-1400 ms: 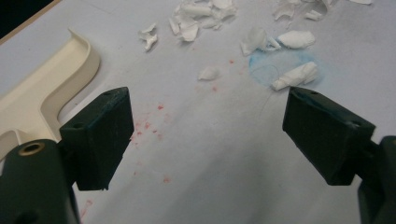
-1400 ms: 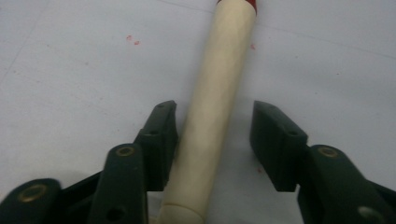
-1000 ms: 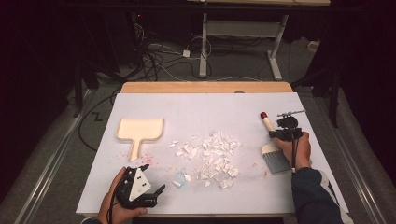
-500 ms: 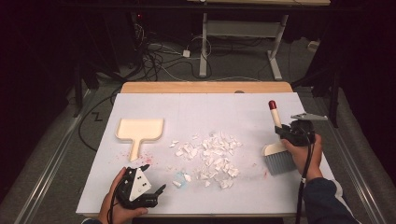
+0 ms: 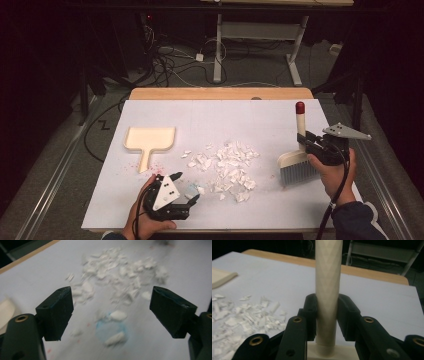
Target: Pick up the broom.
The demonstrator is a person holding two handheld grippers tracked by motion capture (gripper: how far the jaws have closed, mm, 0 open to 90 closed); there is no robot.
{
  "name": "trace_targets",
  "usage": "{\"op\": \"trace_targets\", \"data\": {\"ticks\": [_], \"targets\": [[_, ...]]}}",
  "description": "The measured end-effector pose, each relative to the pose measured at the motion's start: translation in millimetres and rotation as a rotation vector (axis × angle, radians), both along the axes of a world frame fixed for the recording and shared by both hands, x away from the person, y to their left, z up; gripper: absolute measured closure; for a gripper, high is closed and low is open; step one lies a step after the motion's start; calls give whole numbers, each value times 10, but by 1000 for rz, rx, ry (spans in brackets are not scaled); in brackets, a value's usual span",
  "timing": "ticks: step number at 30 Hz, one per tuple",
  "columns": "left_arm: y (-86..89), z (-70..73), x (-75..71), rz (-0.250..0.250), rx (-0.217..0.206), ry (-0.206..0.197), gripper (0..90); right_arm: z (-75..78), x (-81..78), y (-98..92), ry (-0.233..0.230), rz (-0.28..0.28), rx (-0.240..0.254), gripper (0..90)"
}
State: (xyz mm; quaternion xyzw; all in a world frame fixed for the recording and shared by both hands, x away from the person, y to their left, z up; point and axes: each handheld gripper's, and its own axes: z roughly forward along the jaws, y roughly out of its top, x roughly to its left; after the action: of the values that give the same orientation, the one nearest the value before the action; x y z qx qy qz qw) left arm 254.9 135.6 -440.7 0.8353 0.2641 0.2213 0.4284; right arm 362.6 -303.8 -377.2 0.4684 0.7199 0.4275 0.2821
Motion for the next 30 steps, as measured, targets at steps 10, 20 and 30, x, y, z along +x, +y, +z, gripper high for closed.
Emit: {"op": "trace_targets", "data": {"ticks": [10, 20, 30], "targets": [[-856, 359, 141, -166, -159, 25, 207, 220, -298, 424, -84, 120, 1, 715], [-1395, 271, 343, -158, -212, 50, 332, 247, -543, 830, -105, 253, -8, 714], [-1298, 184, 436, -217, -286, 125, 614, 270, -676, 954, -114, 325, 5, 712]]}}
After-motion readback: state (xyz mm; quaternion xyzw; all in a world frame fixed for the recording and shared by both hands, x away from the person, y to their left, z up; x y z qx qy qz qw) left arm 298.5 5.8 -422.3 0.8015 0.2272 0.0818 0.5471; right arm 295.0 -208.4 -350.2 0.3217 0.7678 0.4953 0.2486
